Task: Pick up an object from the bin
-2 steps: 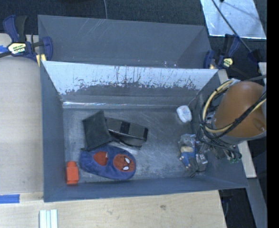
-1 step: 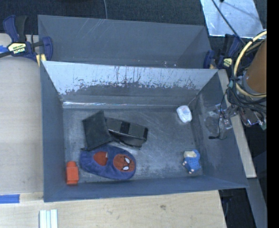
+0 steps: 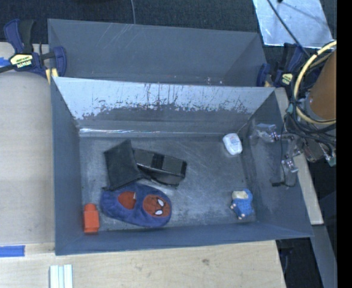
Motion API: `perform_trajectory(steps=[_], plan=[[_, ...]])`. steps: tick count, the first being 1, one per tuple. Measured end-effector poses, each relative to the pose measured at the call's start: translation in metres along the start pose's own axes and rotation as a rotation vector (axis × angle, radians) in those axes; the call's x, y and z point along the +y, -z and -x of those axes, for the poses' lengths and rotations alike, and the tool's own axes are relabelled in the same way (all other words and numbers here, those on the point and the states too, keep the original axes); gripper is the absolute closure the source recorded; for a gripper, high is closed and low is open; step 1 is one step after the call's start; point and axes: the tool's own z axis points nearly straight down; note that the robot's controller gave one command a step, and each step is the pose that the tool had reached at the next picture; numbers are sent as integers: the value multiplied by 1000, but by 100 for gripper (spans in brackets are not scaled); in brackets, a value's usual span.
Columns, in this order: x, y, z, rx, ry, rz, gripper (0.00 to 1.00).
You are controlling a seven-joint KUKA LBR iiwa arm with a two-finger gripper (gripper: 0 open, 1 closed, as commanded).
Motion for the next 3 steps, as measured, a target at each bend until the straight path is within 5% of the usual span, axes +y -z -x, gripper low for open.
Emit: perform_trajectory(steps=[1,2,3], plan=[[42,-102,-14,5,526,6,0],[23,-155,-11,0,858,6,0],[21,-154,-10,-1,857,1,100]])
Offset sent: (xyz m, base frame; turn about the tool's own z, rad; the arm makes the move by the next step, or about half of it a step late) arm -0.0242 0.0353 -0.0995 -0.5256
